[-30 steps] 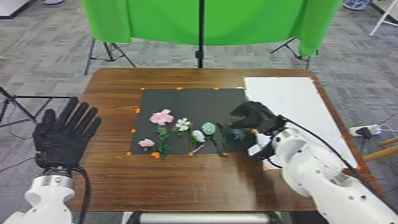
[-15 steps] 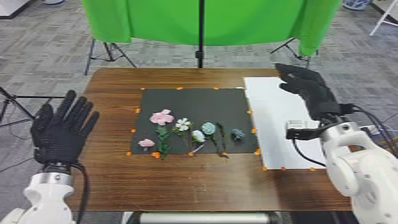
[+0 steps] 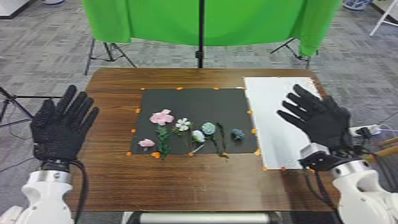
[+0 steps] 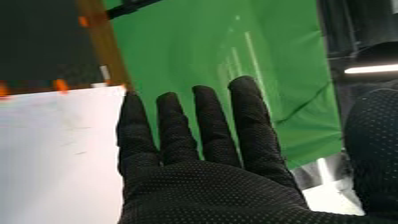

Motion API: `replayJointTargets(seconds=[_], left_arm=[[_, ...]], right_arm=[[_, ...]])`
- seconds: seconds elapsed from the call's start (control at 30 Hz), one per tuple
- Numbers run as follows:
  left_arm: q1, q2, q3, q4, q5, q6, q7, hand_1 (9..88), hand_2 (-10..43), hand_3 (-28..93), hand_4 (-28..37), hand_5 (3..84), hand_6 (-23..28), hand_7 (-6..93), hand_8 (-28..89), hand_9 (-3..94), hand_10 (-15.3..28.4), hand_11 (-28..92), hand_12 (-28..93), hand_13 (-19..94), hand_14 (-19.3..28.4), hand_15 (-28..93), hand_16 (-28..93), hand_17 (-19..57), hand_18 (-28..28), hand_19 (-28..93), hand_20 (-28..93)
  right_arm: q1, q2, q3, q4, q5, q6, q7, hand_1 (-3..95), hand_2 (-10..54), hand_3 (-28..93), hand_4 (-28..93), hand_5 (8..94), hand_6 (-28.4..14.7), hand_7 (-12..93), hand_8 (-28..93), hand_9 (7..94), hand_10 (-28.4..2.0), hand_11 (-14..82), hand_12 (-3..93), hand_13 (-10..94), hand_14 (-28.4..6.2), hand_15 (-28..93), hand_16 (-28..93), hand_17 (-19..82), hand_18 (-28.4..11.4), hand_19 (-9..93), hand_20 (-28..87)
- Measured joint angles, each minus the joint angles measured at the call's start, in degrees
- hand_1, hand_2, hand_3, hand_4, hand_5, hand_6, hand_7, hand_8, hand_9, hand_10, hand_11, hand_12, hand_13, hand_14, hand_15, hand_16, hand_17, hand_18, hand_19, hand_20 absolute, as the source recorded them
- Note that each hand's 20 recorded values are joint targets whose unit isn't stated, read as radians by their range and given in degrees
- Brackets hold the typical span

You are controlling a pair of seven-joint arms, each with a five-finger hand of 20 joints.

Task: Arrange flowers

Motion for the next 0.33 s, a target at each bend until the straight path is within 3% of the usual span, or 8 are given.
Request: replayJointTargets(seconds=[0.33], left_arm=[[0.0,0.02,0.28,-0.04,0.03,-0.4,-0.1,21.1,13.4,75,-28.3,37.6,5.6,3.9,-7,30.4,10.9,7,9,21,8.1,8,-3,-2.8,9.2,13,12]], right_arm=[[0.5,-0.1,0.4,-0.6,0.7,0.0,-0.4,9.8,7.4,78,-27,39.9,-2.2,6,-9,35.5,-11.8,2.9,9.4,26,-13.4,5,17,10,-14.9,22,18]])
